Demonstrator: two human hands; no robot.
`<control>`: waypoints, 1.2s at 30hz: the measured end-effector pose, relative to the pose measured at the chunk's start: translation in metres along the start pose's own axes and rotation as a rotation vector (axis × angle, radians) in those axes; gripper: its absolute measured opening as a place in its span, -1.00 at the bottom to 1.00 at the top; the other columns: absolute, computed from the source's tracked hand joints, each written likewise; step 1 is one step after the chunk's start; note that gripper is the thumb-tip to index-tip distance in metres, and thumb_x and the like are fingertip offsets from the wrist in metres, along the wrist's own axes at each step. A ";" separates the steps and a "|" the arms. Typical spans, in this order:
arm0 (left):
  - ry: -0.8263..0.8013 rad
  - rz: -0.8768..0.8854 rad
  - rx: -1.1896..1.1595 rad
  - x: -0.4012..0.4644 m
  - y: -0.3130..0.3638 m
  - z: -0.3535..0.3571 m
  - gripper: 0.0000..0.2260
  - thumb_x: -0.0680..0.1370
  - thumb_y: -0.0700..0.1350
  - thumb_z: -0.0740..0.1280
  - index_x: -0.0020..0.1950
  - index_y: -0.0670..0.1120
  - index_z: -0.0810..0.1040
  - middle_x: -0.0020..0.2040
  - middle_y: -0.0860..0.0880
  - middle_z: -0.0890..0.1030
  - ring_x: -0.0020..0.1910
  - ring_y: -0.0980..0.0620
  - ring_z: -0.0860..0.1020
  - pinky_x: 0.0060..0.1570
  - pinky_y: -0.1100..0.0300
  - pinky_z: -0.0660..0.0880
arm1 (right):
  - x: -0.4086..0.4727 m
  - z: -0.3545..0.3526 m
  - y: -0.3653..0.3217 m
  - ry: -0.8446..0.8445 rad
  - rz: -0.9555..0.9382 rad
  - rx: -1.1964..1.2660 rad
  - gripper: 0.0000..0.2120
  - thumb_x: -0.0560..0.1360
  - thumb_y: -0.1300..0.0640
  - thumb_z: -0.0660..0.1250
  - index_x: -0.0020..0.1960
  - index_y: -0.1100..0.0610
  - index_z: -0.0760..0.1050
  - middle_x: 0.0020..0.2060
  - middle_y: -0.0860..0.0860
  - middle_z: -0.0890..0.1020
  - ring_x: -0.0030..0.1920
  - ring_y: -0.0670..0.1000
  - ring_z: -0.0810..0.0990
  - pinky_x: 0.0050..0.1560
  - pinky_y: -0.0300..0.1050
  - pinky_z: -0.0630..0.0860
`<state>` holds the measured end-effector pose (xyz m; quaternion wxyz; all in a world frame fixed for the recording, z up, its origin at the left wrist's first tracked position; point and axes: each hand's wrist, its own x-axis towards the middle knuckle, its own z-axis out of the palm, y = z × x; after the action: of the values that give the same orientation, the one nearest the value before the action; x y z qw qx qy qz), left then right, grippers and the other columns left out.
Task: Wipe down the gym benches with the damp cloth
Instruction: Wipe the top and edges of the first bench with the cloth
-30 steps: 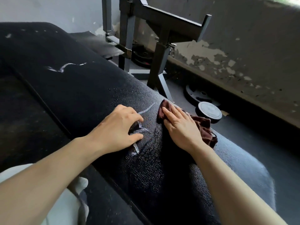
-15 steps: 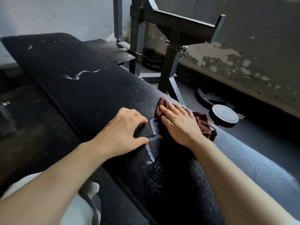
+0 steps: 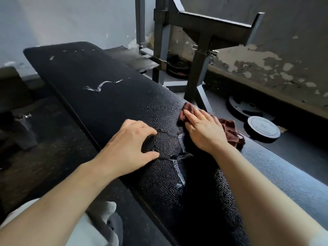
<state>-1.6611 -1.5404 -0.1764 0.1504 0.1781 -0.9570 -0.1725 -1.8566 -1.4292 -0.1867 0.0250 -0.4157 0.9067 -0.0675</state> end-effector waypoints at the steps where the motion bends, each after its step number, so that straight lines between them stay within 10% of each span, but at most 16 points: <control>1: 0.000 -0.008 0.002 -0.001 -0.001 -0.001 -0.52 0.44 0.13 0.42 0.33 0.08 0.47 0.26 0.18 0.44 0.32 0.15 0.23 0.24 0.26 0.25 | 0.002 0.002 -0.009 0.001 -0.025 -0.001 -0.52 0.65 -0.11 -0.03 0.55 -0.16 0.02 0.57 -0.09 0.00 0.55 -0.06 -0.07 0.53 -0.01 -0.16; 11: 0.041 -0.079 -0.003 -0.008 -0.008 -0.005 -0.53 0.42 0.07 0.47 0.30 0.01 0.52 0.23 0.11 0.49 0.29 0.04 0.33 0.23 0.22 0.30 | -0.014 0.011 -0.056 0.012 -0.290 0.045 -0.53 0.64 -0.09 -0.01 0.54 -0.20 0.06 0.56 -0.11 0.03 0.55 -0.08 -0.05 0.52 -0.04 -0.14; 36: 0.097 -0.098 0.014 -0.068 -0.003 -0.014 -0.63 0.46 -0.01 0.46 0.24 -0.05 0.56 0.17 0.05 0.54 0.25 0.02 0.36 0.28 0.16 0.34 | -0.106 -0.001 -0.006 -0.041 -0.133 -0.001 -0.53 0.65 -0.12 -0.05 0.54 -0.23 -0.02 0.56 -0.16 -0.05 0.54 -0.13 -0.12 0.51 -0.08 -0.21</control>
<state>-1.5942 -1.5206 -0.1803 0.1869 0.2341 -0.9399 -0.1641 -1.7834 -1.3526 -0.1865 0.0387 -0.4763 0.8764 -0.0598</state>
